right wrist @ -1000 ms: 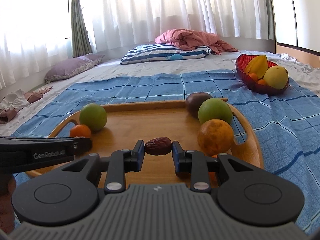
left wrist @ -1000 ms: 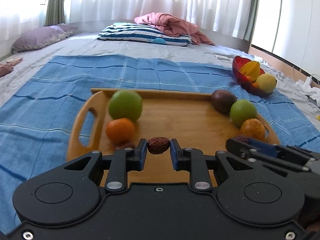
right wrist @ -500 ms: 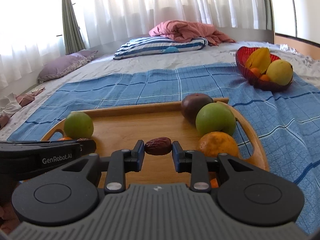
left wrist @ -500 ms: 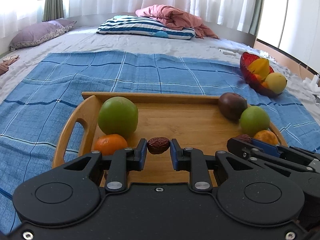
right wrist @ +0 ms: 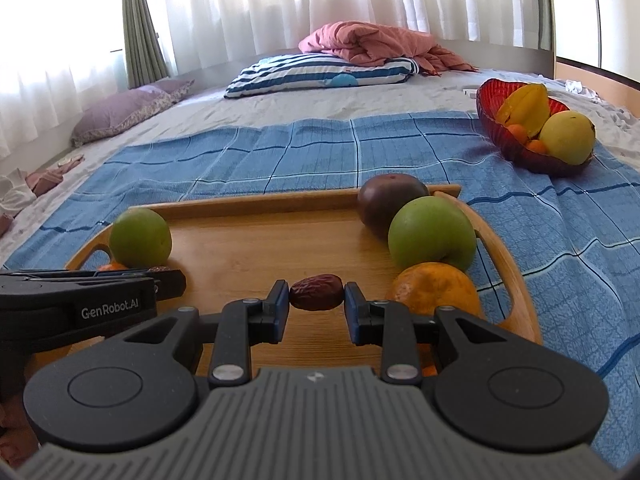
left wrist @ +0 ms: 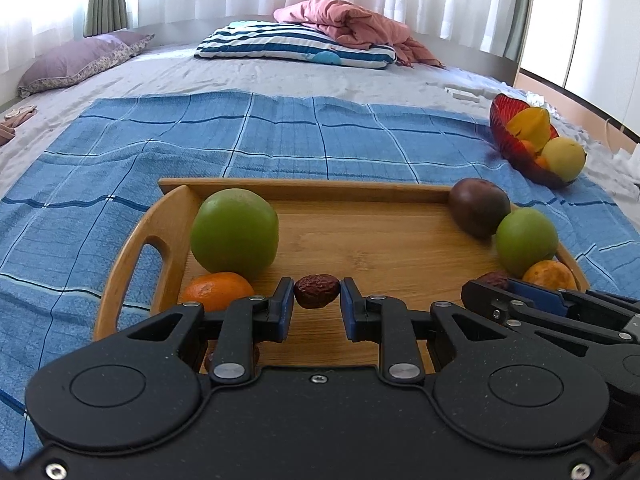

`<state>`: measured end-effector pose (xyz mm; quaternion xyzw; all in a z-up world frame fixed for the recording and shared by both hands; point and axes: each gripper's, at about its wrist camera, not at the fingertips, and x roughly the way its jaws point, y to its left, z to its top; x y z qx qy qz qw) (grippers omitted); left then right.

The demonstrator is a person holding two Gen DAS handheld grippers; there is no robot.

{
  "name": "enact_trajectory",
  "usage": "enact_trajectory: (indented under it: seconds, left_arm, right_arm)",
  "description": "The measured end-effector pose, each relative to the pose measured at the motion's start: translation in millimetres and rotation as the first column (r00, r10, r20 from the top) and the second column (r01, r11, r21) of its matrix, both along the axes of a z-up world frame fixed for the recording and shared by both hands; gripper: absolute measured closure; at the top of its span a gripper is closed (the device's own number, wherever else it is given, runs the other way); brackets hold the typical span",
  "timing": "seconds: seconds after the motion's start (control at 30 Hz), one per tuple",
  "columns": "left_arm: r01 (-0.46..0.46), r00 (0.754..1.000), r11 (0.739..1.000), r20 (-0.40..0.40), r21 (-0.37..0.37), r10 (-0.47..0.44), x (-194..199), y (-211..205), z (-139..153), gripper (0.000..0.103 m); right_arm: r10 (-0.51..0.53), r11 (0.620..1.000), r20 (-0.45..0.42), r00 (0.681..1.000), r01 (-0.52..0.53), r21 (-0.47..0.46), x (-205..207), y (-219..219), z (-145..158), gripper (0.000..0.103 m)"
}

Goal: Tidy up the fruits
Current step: 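Carry both dates over the wooden tray with both tools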

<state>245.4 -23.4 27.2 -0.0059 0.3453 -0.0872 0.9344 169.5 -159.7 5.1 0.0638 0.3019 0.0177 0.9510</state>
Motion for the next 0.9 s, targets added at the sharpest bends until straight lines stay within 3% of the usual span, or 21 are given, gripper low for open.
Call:
enact_trajectory:
  seconds: [0.9]
  left_arm:
    - [0.003,1.0,1.0,-0.02,0.015,-0.003,8,-4,-14,0.079]
  right_arm:
    - [0.028,0.999,-0.041,0.999,-0.029,-0.022,12,2,-9,0.067]
